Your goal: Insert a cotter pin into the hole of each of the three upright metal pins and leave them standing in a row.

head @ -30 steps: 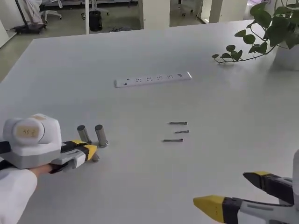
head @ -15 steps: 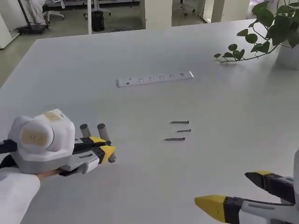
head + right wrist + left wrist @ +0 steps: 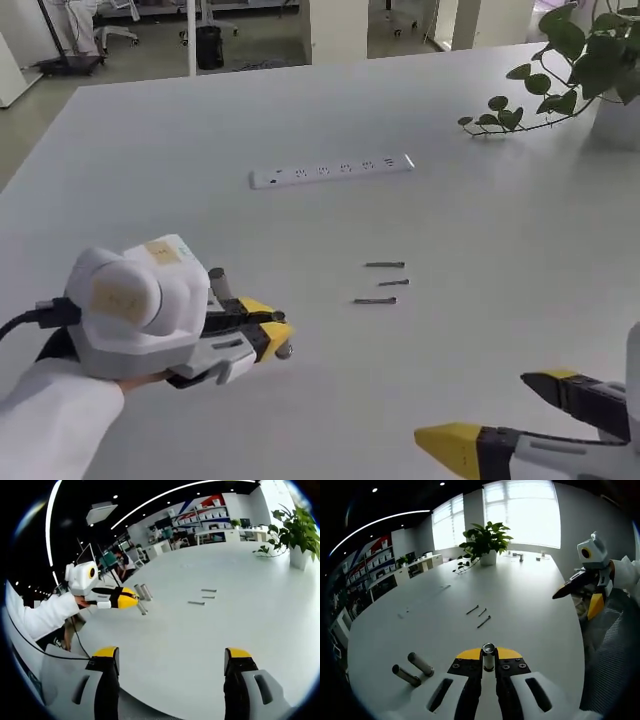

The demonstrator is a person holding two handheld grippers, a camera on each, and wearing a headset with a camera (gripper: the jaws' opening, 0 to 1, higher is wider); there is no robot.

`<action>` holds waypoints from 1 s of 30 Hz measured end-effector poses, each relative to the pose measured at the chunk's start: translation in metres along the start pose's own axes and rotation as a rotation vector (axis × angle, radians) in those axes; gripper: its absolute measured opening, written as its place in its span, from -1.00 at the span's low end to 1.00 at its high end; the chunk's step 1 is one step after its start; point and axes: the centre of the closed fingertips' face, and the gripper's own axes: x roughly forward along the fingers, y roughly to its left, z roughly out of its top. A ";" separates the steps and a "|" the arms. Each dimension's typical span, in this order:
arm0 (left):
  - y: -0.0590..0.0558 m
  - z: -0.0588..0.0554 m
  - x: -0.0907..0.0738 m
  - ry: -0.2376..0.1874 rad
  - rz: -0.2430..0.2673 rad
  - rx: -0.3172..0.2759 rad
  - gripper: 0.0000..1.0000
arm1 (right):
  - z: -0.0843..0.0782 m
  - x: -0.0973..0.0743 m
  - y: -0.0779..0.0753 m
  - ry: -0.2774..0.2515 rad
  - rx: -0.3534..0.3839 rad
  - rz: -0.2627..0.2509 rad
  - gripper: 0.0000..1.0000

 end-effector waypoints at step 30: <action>-0.023 -0.021 0.017 0.022 -0.047 -0.060 -0.86 | -0.007 0.001 0.000 0.022 0.016 0.007 0.68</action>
